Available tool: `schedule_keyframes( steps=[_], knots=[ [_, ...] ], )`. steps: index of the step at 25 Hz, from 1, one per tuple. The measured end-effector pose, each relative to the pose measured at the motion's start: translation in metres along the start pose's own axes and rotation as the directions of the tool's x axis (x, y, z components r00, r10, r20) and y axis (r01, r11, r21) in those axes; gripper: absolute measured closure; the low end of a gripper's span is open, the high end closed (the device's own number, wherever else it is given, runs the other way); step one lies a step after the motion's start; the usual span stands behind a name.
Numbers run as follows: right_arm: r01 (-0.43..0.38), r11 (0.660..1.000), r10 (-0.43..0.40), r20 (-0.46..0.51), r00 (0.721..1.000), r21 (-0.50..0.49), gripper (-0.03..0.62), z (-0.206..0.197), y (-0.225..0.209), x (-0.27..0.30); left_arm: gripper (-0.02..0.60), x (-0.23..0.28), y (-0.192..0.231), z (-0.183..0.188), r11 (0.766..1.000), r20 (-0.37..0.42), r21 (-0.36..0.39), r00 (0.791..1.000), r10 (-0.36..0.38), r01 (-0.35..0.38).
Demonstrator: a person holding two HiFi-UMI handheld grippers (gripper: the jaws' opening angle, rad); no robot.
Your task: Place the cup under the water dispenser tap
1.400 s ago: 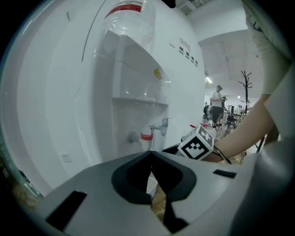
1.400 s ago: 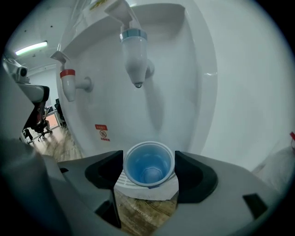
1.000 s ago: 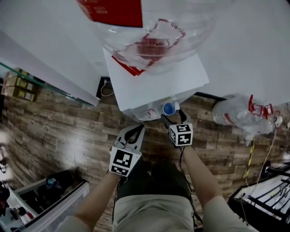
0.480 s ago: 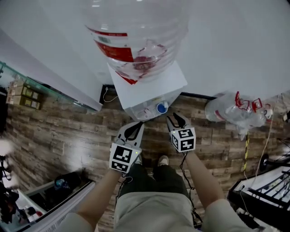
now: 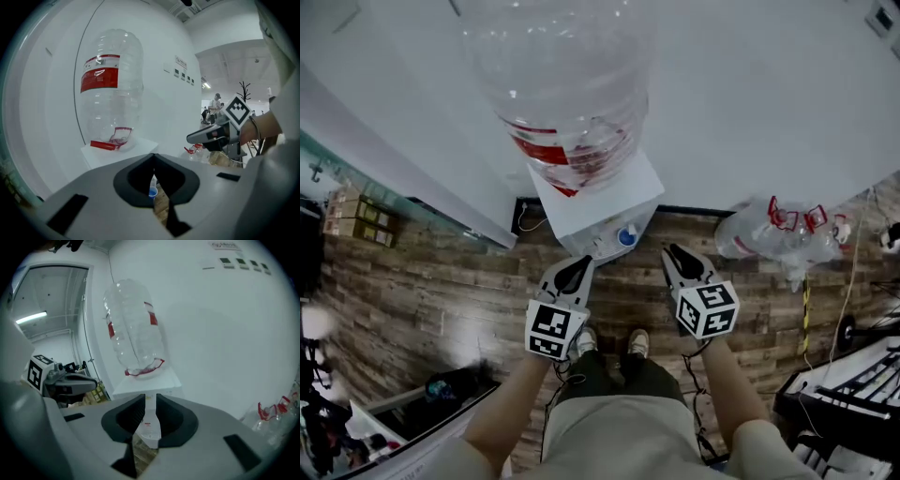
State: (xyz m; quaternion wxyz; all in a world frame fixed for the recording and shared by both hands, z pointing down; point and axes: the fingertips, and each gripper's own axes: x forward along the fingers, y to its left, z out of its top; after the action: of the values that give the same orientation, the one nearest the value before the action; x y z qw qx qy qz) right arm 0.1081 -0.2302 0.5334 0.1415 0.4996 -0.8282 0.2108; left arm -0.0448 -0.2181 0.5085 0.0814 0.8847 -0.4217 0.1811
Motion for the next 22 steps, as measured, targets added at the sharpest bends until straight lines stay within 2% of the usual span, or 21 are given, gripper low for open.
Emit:
schedule_keyframes(
  steps=[4, 10, 16, 22],
  knots=[
    [0.012, 0.997, -0.007, 0.064, 0.998, -0.072, 0.523, 0.047, 0.011, -0.04, 0.575, -0.015, -0.003, 0.027, 1.0, 0.014, 0.009, 1.0, -0.002, 0.002],
    [0.005, 0.997, 0.008, 0.177, 0.984, -0.071, 0.551, 0.106, 0.033, -0.094, 0.576, -0.046, -0.006, 0.085, 0.999, 0.094, 0.034, 0.995, -0.013, 0.01],
    [0.015, 0.998, 0.001, 0.257, 0.966, -0.063, 0.579, 0.139, 0.056, -0.14, 0.577, -0.078, -0.014, 0.14, 0.997, 0.193, 0.073, 0.981, -0.026, 0.012],
    [0.04, 0.985, 0.01, 0.286, 0.958, -0.17, 0.586, 0.172, 0.078, -0.174, 0.577, -0.105, -0.016, 0.186, 0.995, 0.275, 0.103, 0.961, -0.021, -0.008]
  ],
)
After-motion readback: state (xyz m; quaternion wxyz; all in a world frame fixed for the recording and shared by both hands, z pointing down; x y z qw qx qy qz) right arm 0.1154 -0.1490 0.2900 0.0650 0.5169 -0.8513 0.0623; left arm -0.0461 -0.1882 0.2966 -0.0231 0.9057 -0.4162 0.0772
